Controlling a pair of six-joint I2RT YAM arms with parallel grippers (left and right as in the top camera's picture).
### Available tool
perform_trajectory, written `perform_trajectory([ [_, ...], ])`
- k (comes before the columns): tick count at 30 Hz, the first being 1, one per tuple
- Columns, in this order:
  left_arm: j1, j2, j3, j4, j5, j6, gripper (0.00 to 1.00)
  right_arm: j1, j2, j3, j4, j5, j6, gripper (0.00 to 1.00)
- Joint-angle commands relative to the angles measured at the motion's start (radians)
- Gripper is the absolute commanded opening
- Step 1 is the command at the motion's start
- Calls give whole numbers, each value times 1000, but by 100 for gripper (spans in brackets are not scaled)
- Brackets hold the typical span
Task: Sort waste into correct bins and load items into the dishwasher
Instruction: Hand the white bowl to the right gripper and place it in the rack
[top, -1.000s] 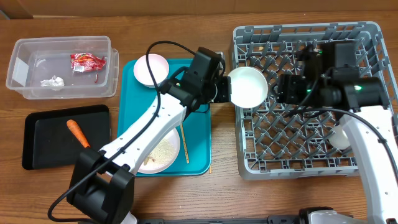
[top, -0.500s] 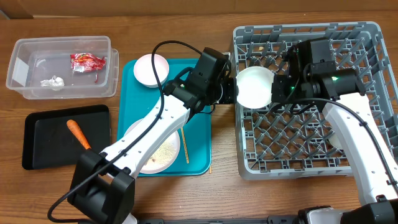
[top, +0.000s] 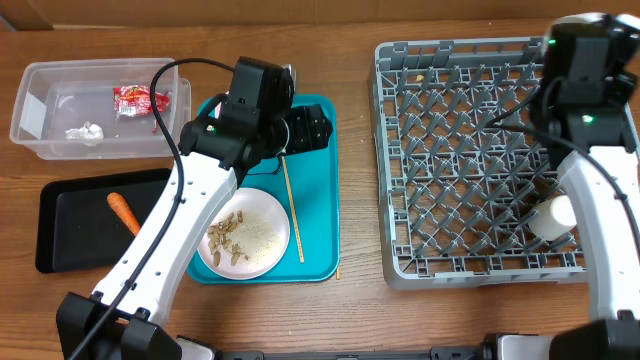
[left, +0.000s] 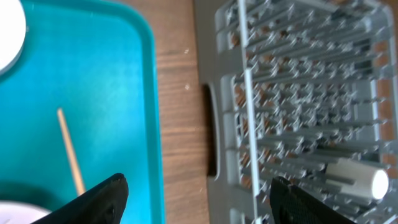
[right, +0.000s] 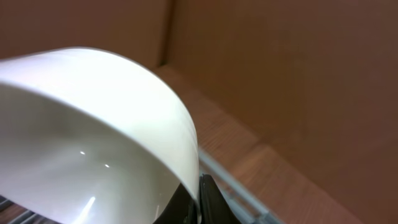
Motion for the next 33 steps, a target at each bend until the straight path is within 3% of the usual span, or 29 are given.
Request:
perform_trajectory([
  [1, 9, -7, 12, -7, -4, 56, 76, -72, 110, 19, 68, 190, -28, 4],
  [6, 9, -7, 12, -10, -5, 56, 76, -122, 287, 19, 223, 312, -171, 4],
  [12, 9, -7, 12, -10, -6, 56, 78, -109, 438, 15, 223, 286, -170, 4],
  [15, 9, -6, 12, -10, -6, 56, 78, -75, 472, 11, 144, 225, -95, 5],
  [16, 9, -6, 12, -10, -6, 56, 77, -65, 472, 11, 125, 195, -93, 10],
  [17, 9, -6, 11, -10, -5, 56, 77, -48, 472, 11, 102, 146, -93, 24],
  [21, 9, -6, 12, -10, -5, 56, 77, 29, 472, 11, 13, 95, -93, 49],
  [24, 9, -6, 11, -11, -5, 56, 77, 64, 468, 12, -38, 115, -92, 94],
  [25, 9, -6, 12, -11, -5, 56, 77, 69, 460, 12, -54, 123, -78, 100],
  [28, 9, -6, 11, -15, -5, 56, 77, 68, 399, 12, -114, 119, 10, 100],
  [31, 9, -6, 12, -15, -6, 57, 78, 59, 307, 14, -139, 80, 11, 100],
  [33, 9, -6, 12, -16, -6, 56, 86, 58, 225, 14, -166, 13, 11, 100],
])
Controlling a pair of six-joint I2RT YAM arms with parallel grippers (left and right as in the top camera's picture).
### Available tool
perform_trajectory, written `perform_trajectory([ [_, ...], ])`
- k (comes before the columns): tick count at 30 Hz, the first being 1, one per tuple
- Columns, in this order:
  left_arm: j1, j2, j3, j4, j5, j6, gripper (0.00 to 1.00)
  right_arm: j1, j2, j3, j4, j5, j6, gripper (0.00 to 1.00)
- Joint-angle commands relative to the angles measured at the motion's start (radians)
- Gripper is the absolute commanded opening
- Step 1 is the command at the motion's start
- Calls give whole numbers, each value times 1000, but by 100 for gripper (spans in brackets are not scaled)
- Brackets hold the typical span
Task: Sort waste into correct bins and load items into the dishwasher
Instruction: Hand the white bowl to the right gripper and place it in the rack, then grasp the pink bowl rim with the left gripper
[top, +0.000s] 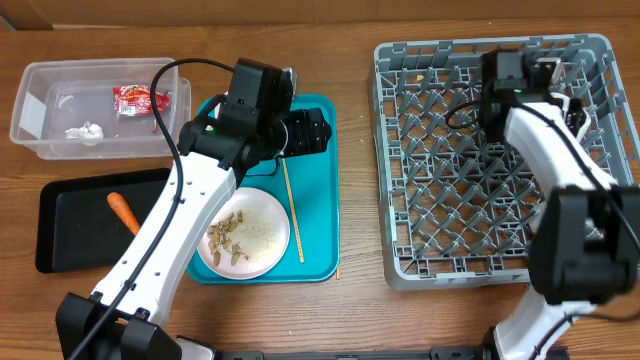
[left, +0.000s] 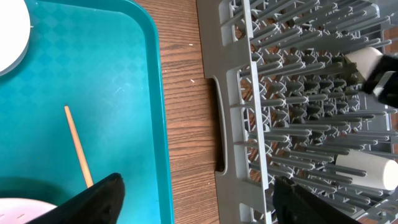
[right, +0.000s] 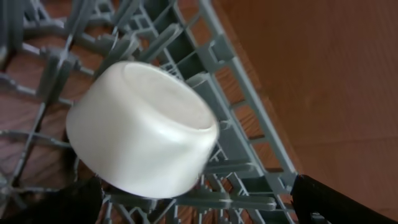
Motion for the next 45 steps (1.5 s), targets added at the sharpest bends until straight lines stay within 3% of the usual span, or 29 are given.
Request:
perform_trajectory([
  [1, 6, -6, 12, -5, -6, 22, 92, -8, -195, 13, -33, -109, 32, 100],
  [2, 6, -6, 12, -6, -6, 22, 99, -8, -224, 13, -46, -144, 32, 100],
  [6, 6, -6, 11, -7, -11, 26, 100, -8, -359, 13, -117, -438, 31, 100],
  [8, 6, -6, 11, -10, -48, 26, 100, -7, -428, 13, -183, -728, 31, 100],
  [12, 6, 3, 11, -8, -156, 26, 100, -5, -449, 11, -272, -1025, 17, 100],
  [18, 6, 76, 10, 96, -454, 66, 96, -5, -444, 11, -331, -1057, 18, 100],
  [21, 7, 166, 10, 220, -488, 151, 93, -5, -444, 11, -360, -1060, 18, 100],
  [26, 8, 282, 10, 316, -599, 158, 91, -5, -444, 11, -406, -1060, 21, 100],
  [34, 12, 413, 10, 388, -638, 168, 83, -5, -444, 11, -454, -1075, 28, 100],
  [38, 34, 465, 10, 382, -626, 163, 73, -5, -444, 11, -462, -1075, 28, 100],
  [41, 47, 472, 10, 378, -615, 154, 39, -5, -444, 11, -463, -1075, 28, 100],
  [45, 47, 472, 10, 360, -581, 153, 14, -5, -444, 11, -464, -1075, 28, 100],
])
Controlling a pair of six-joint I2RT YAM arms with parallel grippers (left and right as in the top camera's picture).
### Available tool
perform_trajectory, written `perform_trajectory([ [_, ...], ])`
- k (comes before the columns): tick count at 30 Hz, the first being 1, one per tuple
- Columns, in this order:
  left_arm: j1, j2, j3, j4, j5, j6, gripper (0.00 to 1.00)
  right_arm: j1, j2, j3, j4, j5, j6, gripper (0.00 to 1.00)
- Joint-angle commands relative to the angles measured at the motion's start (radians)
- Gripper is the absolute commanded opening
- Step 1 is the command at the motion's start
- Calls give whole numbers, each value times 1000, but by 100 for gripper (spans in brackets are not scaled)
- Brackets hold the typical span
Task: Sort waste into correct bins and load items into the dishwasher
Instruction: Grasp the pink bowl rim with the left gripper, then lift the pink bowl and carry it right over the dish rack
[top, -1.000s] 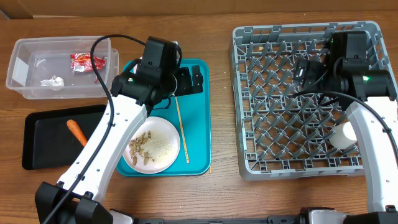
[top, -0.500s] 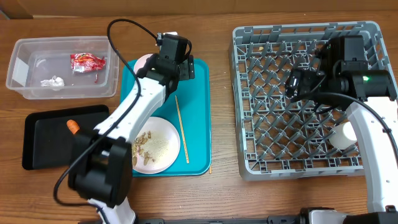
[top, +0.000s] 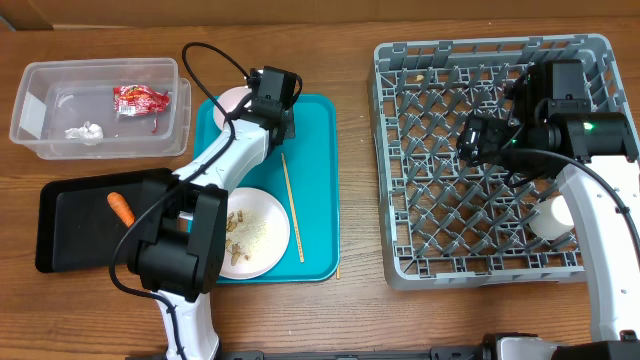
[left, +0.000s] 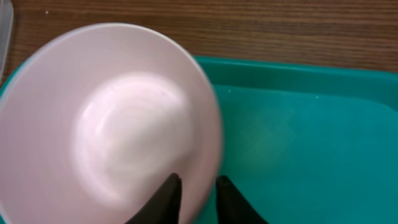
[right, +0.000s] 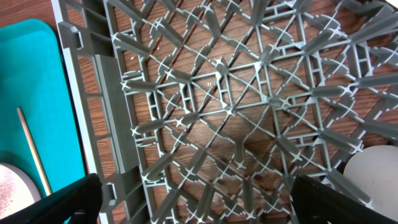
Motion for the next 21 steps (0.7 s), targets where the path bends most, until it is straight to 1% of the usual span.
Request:
perform_trajectory([
  [1, 1, 11, 10, -18, 32, -2, 11, -2, -2, 9, 4, -3, 4, 100],
  [2, 1, 11, 10, -24, 32, -2, 8, -2, -2, 9, 3, -2, 4, 100],
  [5, 1, 11, 10, -35, 31, -1, 4, -2, -2, 9, -2, -3, 4, 100],
  [9, 1, 5, 19, -42, 31, 2, 4, -2, -2, 9, -14, -2, 4, 100],
  [12, -1, -18, 65, -85, 51, 11, 4, -11, -10, 10, -18, 11, 5, 100],
  [14, -1, -57, 148, -158, 168, 61, 4, -50, -38, 10, -18, 40, 27, 100],
  [17, -2, -97, 269, -224, 379, 66, 4, -124, -96, 10, -22, 61, 27, 100],
  [19, -6, -105, 332, -222, 558, 58, 4, -159, -129, 10, -27, 58, 29, 100],
  [20, -11, -105, 358, -206, 644, 32, 4, -175, -145, 10, -32, 58, 31, 100],
  [21, -15, -105, 368, -187, 698, 9, 4, -185, -156, 10, -37, 58, 31, 100],
])
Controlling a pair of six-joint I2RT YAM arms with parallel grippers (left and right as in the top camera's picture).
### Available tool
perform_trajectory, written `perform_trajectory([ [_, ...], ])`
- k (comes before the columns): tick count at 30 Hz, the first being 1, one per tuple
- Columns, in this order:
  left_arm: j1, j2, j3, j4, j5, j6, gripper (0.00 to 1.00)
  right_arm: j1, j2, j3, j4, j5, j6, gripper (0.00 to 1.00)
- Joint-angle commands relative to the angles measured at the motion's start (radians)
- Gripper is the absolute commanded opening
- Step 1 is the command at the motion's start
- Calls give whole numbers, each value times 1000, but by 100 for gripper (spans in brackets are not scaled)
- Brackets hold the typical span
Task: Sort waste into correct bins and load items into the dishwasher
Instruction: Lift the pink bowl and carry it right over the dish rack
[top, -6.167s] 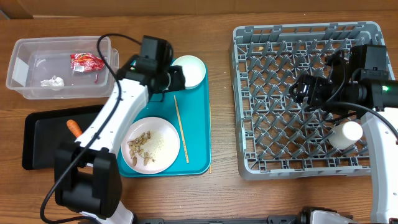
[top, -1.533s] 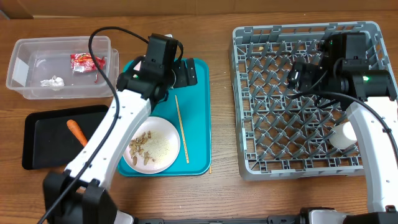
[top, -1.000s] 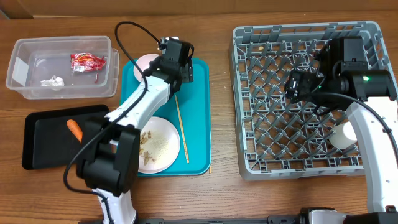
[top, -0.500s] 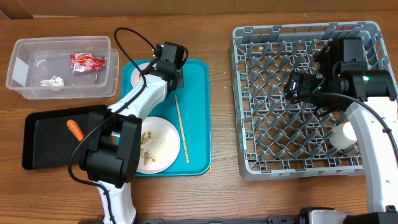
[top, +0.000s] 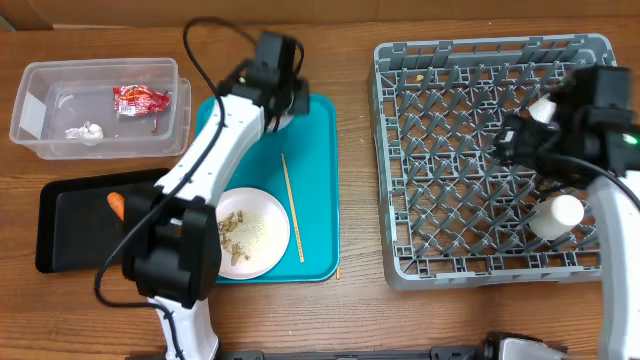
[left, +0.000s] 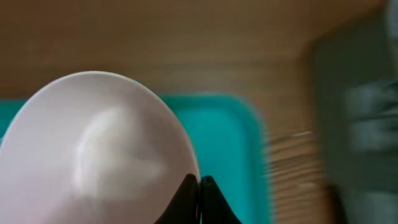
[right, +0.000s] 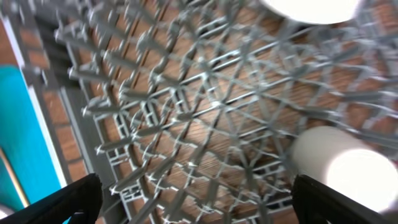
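In the left wrist view a pale pink bowl (left: 93, 143) fills the lower left, and my left gripper (left: 199, 186) is shut on its rim. From overhead, that gripper (top: 283, 100) is over the far end of the teal tray (top: 320, 180), with the arm hiding the bowl. My right gripper (right: 198, 193) hangs open over the grey dishwasher rack (right: 186, 106), holding nothing; overhead it (top: 520, 135) is at the rack's (top: 400, 150) right half. A white cup (top: 558, 215) lies in the rack, and a small white bowl (top: 543, 108) is by the right arm.
The teal tray also carries a white plate with food scraps (top: 245, 232) and a wooden chopstick (top: 292, 207). A clear bin (top: 95, 105) holding a red wrapper and a tissue stands far left. In front of it lies a black tray (top: 80, 215) with a carrot piece (top: 115, 205).
My left gripper's fingers, then slightly apart around the pink bowl's rim, are now shut on it, and the wrist view has swung and blurred. The right arm has moved right over the rack.
First my left gripper hung open over the tray while the right held a white bowl at the rack's far side. Then the white bowl sat upturned in the rack, released. Later the left gripper straddled the pink bowl's rim, and now grips it.
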Motion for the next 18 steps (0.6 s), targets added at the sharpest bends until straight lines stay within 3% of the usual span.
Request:
perform_trajectory([
  [1, -19, -65, 97, 77, 413, -55, 4, -45, -84, 10, -16, 16, 13, 100],
  [4, -60, -56, 97, 298, 626, -193, 4, -73, -112, 10, -33, 16, 23, 100],
  [10, -176, -11, 95, 600, 630, -399, 4, -82, -121, 10, -80, 61, 45, 100],
  [16, -252, 81, 95, 854, 628, -581, 4, -82, -130, 10, -135, 238, 174, 100],
  [18, -276, 142, 95, 1005, 624, -684, 4, -82, -134, 10, -136, 237, 174, 100],
])
